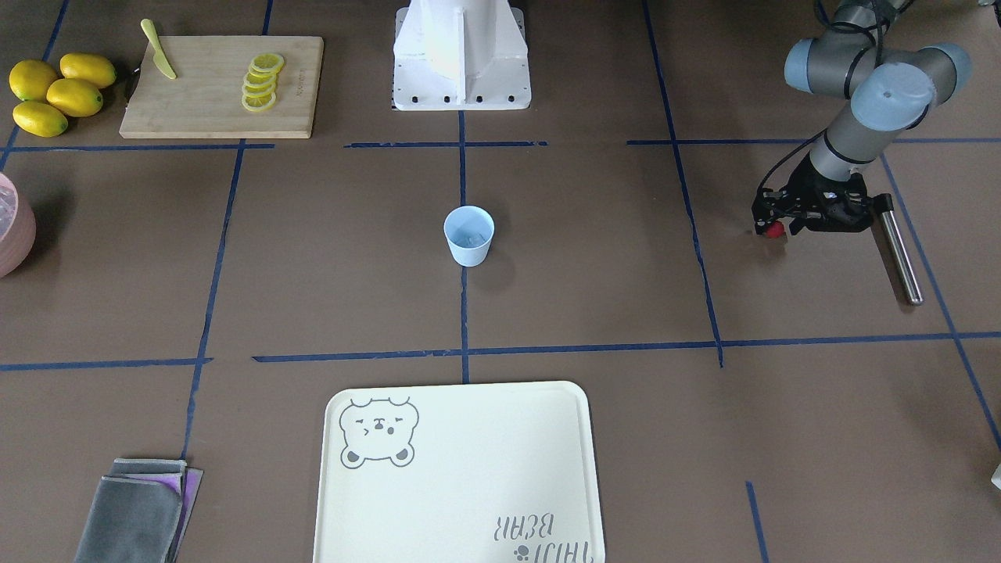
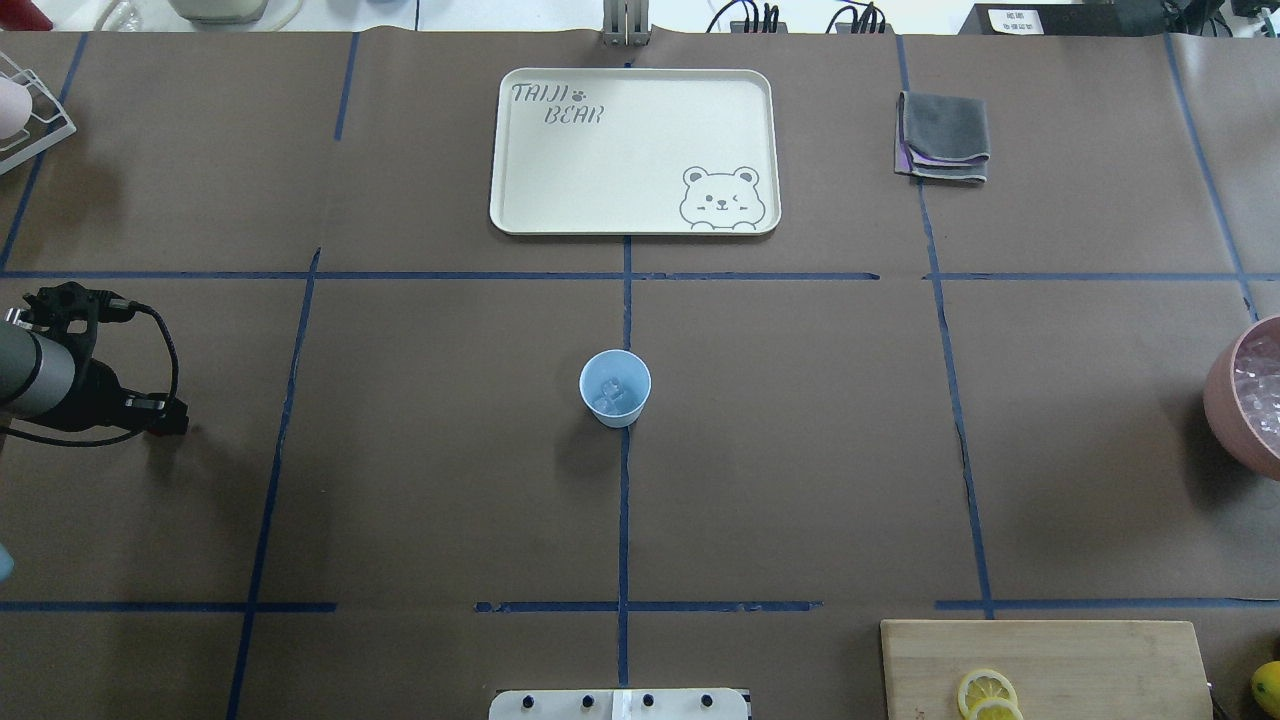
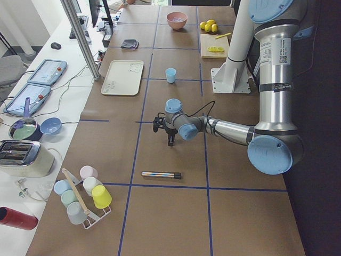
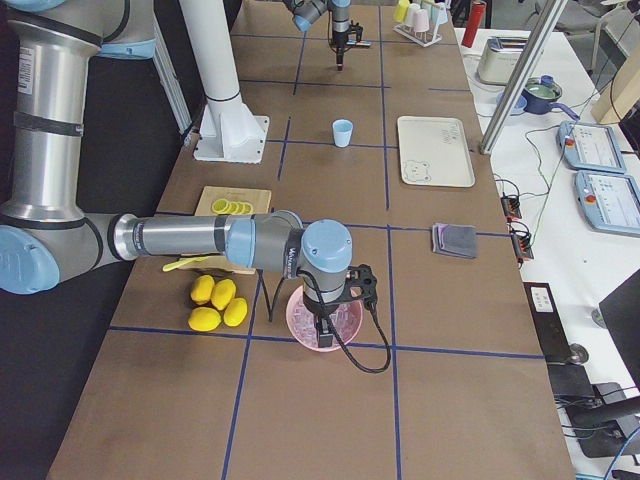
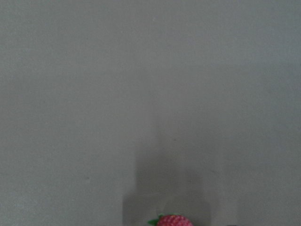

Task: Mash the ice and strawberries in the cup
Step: 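Carry the strawberry with the left gripper over the cup and release it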

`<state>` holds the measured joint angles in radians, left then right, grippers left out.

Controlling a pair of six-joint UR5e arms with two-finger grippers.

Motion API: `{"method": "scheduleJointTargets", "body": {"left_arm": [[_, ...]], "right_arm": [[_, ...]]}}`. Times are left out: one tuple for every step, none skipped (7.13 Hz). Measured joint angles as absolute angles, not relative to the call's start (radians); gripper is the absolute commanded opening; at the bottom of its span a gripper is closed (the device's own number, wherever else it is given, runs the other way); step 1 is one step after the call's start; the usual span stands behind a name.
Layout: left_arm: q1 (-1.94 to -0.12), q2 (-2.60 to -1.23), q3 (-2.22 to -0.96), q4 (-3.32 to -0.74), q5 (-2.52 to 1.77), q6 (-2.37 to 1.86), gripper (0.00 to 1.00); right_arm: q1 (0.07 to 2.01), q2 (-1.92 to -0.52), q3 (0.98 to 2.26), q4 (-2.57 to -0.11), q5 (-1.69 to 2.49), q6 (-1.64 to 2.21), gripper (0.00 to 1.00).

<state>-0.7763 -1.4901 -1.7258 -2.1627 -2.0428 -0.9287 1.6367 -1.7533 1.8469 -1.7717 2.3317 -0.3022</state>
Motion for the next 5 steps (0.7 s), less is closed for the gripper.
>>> {"method": "scheduleJointTargets", "body": {"left_arm": [[-0.776,-1.490,-1.730,-2.160,-2.043,-0.927,0.00],[-0.779,-1.490,-1.743,-2.155,-2.046,-0.925,0.00],[-0.783,-1.490,-1.772,-2.134,-2.058,-0.922,0.00],[-0.795,-1.490,-1.826,-2.076,-2.079,-0.919,0.00],[-0.813,-1.493,-1.913,-1.969,-2.100,-0.917,0.00]], "right_arm": [[1.637,-1.753,1.847,-1.772,2.332,-0.302,0.99],[1.637,-1.753,1.848,-1.772,2.332,-0.302,0.99],[1.637,-1.752,1.849,-1.772,2.332,-0.302,0.99],[1.637,-1.752,1.850,-1.772,2.332,-0.302,0.99],[1.637,-1.752,1.851,-1.772,2.332,-0.301,0.99]]}}
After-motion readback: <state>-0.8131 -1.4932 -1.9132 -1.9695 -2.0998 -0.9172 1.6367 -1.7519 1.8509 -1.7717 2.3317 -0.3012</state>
